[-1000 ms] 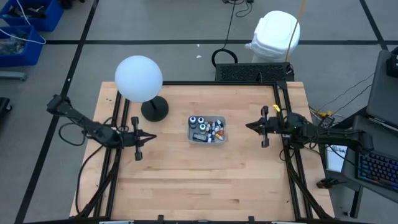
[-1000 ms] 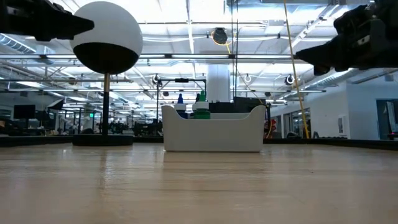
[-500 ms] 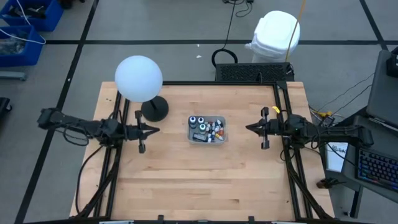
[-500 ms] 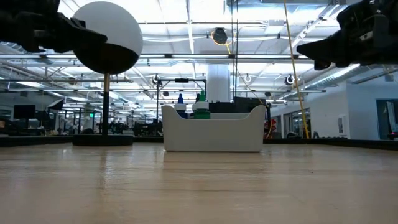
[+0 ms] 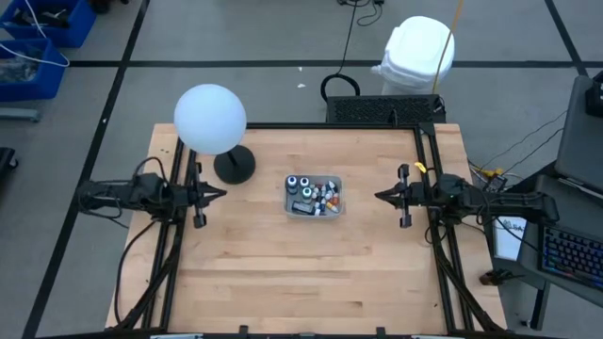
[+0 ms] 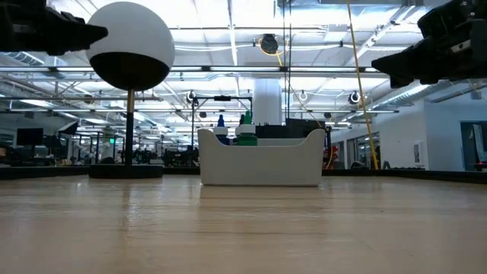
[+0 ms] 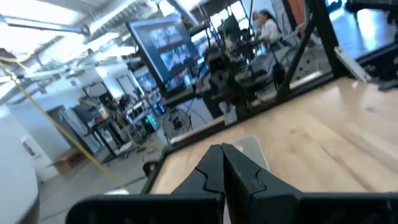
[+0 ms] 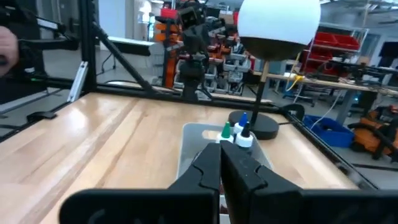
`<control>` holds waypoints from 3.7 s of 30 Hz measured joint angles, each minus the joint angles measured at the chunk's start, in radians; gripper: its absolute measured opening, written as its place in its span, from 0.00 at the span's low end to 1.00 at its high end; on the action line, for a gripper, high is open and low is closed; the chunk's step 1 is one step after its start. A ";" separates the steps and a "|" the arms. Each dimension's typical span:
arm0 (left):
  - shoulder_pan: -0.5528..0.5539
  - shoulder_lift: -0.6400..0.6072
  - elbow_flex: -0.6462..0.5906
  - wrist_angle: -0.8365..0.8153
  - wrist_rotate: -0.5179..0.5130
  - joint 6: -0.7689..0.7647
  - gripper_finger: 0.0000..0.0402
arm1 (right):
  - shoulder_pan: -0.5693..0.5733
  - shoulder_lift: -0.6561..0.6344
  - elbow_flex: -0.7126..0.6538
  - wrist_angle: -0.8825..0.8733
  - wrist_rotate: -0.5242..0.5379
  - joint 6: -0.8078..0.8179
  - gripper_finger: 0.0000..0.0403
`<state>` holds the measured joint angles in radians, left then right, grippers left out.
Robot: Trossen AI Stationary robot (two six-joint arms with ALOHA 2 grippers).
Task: Pick & Place food coloring
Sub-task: Return to Home Position
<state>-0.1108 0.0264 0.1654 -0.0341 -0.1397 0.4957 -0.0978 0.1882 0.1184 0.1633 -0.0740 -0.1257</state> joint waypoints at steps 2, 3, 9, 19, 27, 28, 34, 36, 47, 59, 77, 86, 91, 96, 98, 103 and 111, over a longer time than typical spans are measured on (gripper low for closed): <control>0.000 -0.026 0.000 -0.051 -0.013 -0.009 0.00 | 0.012 -0.031 0.000 -0.026 0.006 0.005 0.00; 0.000 -0.022 0.000 -0.057 -0.022 -0.017 0.00 | 0.018 -0.046 0.000 -0.034 0.025 0.005 0.00; 0.000 -0.022 -0.032 -0.069 -0.017 -0.056 0.00 | 0.065 -0.129 -0.016 -0.072 0.128 0.006 0.00; 0.000 -0.022 -0.135 0.034 -0.043 -0.099 0.00 | 0.152 -0.186 -0.072 -0.047 0.208 0.026 0.00; 0.001 -0.022 -0.131 0.010 0.042 -0.121 0.00 | 0.212 -0.185 -0.074 -0.095 0.229 -0.041 0.00; 0.004 -0.022 -0.137 0.020 0.069 -0.139 0.00 | 0.212 -0.185 -0.075 -0.096 0.200 -0.044 0.00; 0.027 -0.020 -0.152 0.047 0.125 -0.237 0.00 | 0.211 -0.185 -0.097 -0.080 0.123 -0.017 0.00; 0.027 -0.018 -0.152 0.046 0.140 -0.265 0.00 | 0.211 -0.184 -0.103 -0.092 0.124 -0.008 0.00; 0.008 0.164 -0.155 0.060 0.130 -0.411 0.00 | 0.211 -0.172 -0.103 -0.125 0.177 0.061 0.00; -0.012 0.174 -0.156 0.086 0.085 -0.321 0.00 | 0.211 -0.169 -0.103 -0.129 0.179 0.073 0.00; -0.013 0.174 -0.156 0.089 0.086 -0.343 0.06 | 0.211 -0.139 -0.104 -0.076 0.179 0.081 0.00; -0.013 0.176 -0.156 0.088 0.086 -0.371 0.02 | 0.211 -0.139 -0.104 -0.073 0.178 0.116 0.00; -0.013 0.176 -0.155 0.089 0.086 -0.370 0.01 | 0.211 -0.139 -0.104 -0.071 0.178 0.122 0.00; -0.013 0.176 -0.155 0.089 0.086 -0.372 0.06 | 0.211 -0.139 -0.104 -0.070 0.178 0.122 0.00; -0.013 0.176 -0.155 0.089 0.086 -0.371 0.07 | 0.211 -0.139 -0.104 -0.070 0.178 0.122 0.00; -0.013 0.176 -0.155 0.090 0.086 -0.370 0.08 | 0.211 -0.139 -0.104 -0.070 0.178 0.122 0.00; -0.013 0.176 -0.155 0.090 0.086 -0.370 0.08 | 0.211 -0.139 -0.104 -0.070 0.178 0.122 0.00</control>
<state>-0.1238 0.2024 0.0101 0.0559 -0.0535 0.1257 0.1131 0.0494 0.0145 0.0932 0.1035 -0.0036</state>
